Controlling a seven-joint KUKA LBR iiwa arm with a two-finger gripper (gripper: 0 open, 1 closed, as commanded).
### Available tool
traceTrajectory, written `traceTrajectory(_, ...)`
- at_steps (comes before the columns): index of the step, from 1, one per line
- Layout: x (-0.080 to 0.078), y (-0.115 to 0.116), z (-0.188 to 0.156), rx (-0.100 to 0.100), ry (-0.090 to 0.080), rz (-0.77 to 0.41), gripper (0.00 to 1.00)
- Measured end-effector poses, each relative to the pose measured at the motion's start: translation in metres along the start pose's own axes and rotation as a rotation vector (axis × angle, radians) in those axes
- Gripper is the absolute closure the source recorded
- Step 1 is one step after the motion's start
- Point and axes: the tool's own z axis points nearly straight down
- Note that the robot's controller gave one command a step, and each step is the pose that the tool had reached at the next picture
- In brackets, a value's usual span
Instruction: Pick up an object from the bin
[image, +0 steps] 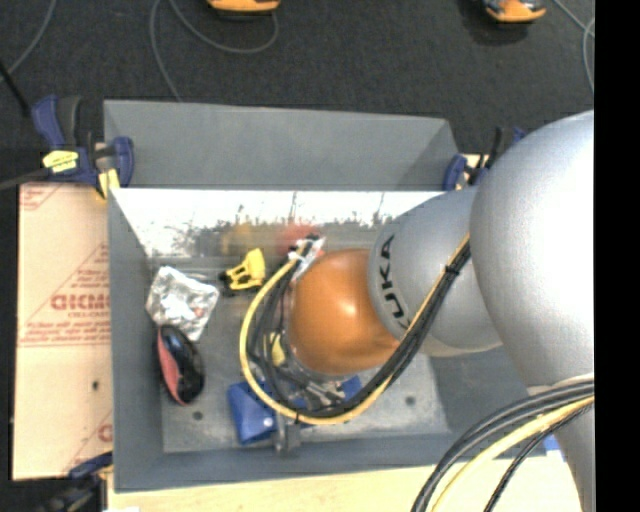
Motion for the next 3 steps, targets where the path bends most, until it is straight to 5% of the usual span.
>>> traceTrajectory(3,-0.003,0.015,0.004,0.006,-0.019,-0.033,1.0)
